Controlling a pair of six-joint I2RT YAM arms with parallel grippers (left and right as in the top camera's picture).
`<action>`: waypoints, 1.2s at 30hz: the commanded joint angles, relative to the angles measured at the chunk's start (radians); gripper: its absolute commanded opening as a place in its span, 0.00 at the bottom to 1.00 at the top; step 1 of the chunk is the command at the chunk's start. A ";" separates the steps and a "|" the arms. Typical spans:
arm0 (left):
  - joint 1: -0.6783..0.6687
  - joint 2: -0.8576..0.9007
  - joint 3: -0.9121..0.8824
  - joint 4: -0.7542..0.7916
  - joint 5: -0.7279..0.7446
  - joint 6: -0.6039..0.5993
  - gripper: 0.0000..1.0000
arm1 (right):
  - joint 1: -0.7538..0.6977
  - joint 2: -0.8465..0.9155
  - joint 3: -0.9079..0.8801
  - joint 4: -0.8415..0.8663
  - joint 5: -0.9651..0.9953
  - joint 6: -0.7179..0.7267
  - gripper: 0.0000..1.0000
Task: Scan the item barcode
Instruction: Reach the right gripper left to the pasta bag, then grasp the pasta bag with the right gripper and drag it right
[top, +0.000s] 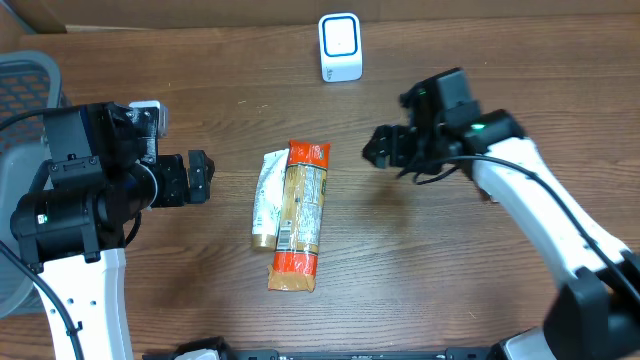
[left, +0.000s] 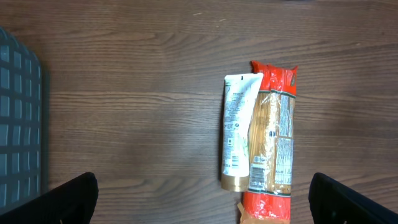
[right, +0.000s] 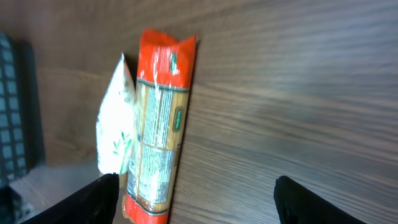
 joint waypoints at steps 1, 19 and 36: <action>0.005 0.003 0.016 0.004 0.011 0.011 1.00 | 0.045 0.068 0.005 0.022 -0.019 0.029 0.82; 0.005 0.003 0.016 0.004 0.011 0.011 1.00 | 0.257 0.244 0.003 0.207 0.012 0.263 0.76; 0.005 0.003 0.016 0.004 0.011 0.011 1.00 | 0.310 0.324 0.003 0.227 0.004 0.392 0.52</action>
